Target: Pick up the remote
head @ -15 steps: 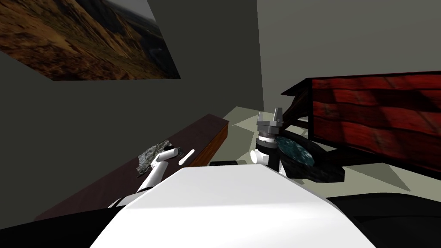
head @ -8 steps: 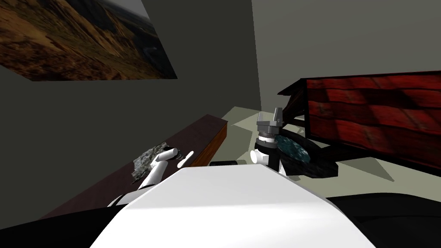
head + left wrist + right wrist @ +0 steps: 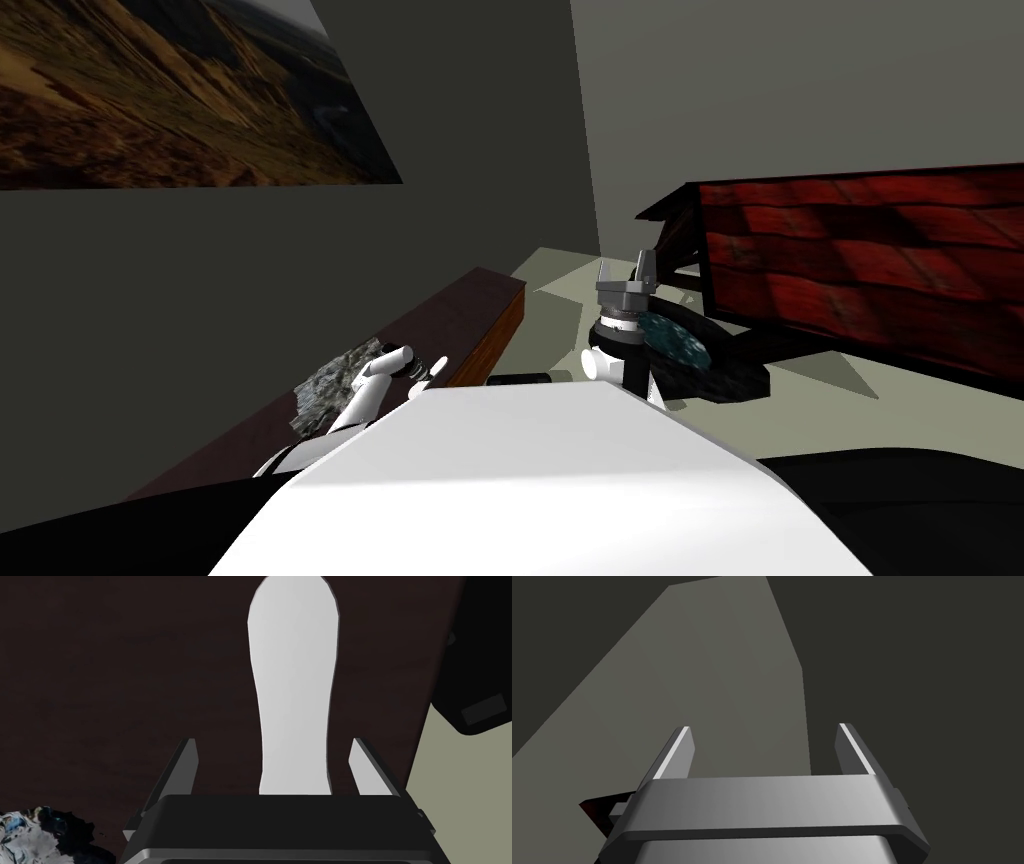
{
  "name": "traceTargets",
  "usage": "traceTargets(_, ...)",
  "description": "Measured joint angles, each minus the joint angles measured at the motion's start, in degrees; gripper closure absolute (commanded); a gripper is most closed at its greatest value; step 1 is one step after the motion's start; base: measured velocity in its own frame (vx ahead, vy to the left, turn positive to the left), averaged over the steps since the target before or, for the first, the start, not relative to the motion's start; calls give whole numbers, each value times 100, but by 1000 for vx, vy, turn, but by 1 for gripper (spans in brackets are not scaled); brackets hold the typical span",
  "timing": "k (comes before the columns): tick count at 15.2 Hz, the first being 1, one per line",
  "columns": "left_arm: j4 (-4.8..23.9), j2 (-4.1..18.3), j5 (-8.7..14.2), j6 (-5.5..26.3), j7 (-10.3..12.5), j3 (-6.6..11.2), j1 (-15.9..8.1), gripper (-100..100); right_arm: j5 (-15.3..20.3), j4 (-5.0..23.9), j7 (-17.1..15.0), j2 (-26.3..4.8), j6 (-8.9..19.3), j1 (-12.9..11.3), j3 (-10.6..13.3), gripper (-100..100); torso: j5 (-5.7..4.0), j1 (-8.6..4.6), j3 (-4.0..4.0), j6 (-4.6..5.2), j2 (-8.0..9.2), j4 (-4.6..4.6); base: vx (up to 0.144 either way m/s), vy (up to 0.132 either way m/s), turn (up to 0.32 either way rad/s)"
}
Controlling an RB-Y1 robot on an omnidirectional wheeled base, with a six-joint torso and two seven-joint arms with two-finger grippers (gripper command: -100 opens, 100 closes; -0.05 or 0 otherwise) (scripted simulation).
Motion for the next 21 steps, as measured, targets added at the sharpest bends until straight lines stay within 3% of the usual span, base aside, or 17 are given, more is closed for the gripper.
traceTargets(5, 366, -81, 83, 410, 107, 20, -31, -100, 0, 0, 0, 0, 0, 0, 0, 0, 3, 14, -5, 0, -8, -2, 38, 59, -67)
traceTargets(11, 692, -273, -22, 40, 21, -6, -45, -100, 0, 0, 0, 0, 0, 0, 0, 0, -1, -7, -1, -1, -1, 0, 23, 20, 17)
traceTargets(12, 709, -279, -26, 11, 12, -6, -47, 100, 0, 0, 0, 0, 0, 0, 0, 0, -2, -10, 1, -1, 2, 0, 5, 4, 0)
traceTargets(17, 710, -284, -22, 19, 14, -7, -44, 100, 0, 0, 0, 0, 0, 0, 0, 0, 0, -2, 2, 2, 3, 2, -3, -3, -5)
traceTargets(21, 479, -122, 61, 315, 81, 12, -53, 100, 0, 0, 0, 1, 0, -1, 1, 0, -5, -14, 9, 3, 15, 5, -30, -23, -22)
